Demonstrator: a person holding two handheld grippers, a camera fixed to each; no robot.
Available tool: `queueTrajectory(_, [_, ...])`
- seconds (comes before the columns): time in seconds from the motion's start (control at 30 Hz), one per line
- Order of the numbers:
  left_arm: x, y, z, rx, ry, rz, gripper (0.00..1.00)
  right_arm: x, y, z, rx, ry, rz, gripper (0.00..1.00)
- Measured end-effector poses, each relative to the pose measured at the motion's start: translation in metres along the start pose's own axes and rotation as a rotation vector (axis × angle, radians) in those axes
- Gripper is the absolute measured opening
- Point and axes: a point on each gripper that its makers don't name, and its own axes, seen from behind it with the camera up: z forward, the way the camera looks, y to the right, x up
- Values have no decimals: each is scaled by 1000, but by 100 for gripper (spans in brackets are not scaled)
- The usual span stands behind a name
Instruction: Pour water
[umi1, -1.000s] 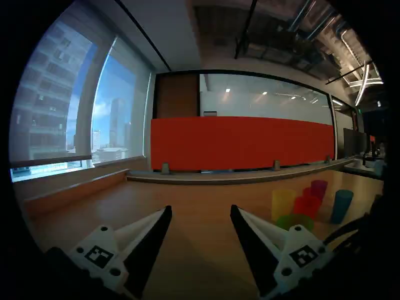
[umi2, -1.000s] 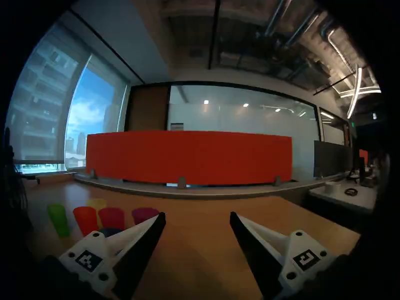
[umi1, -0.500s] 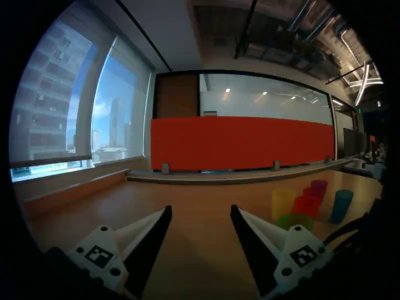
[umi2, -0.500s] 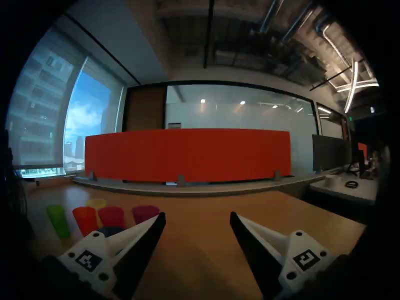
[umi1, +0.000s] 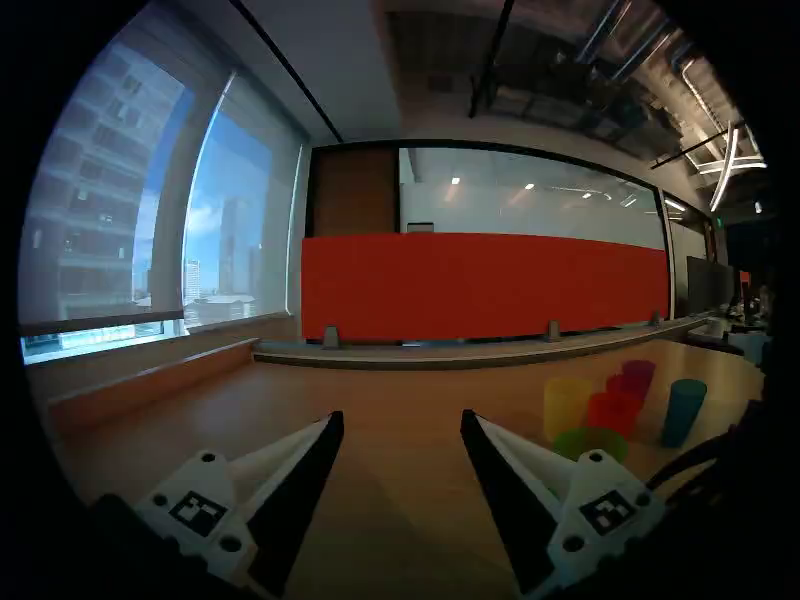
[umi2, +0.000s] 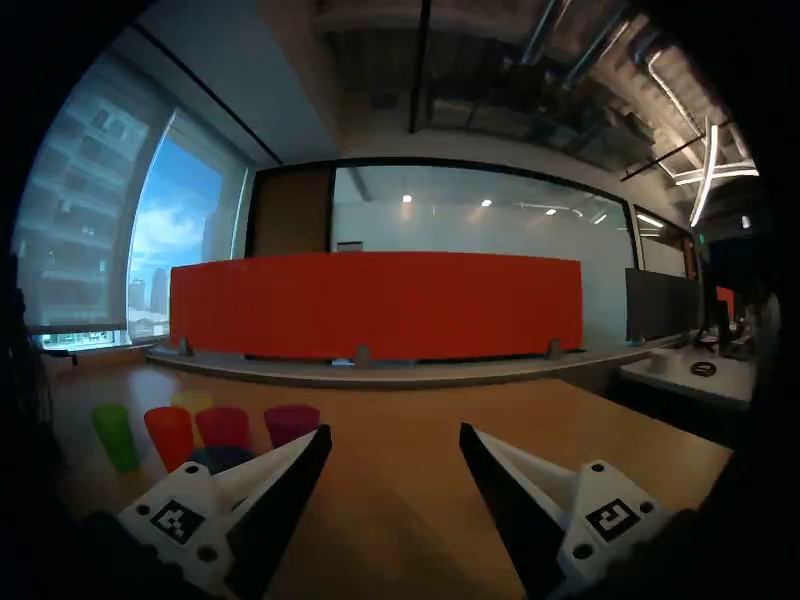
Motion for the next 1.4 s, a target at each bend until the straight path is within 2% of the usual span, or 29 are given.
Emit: queueTrajectory(1.4, [0,1,-1,0,0,-1,86,-1,0,-2,-11,-14,-1,100])
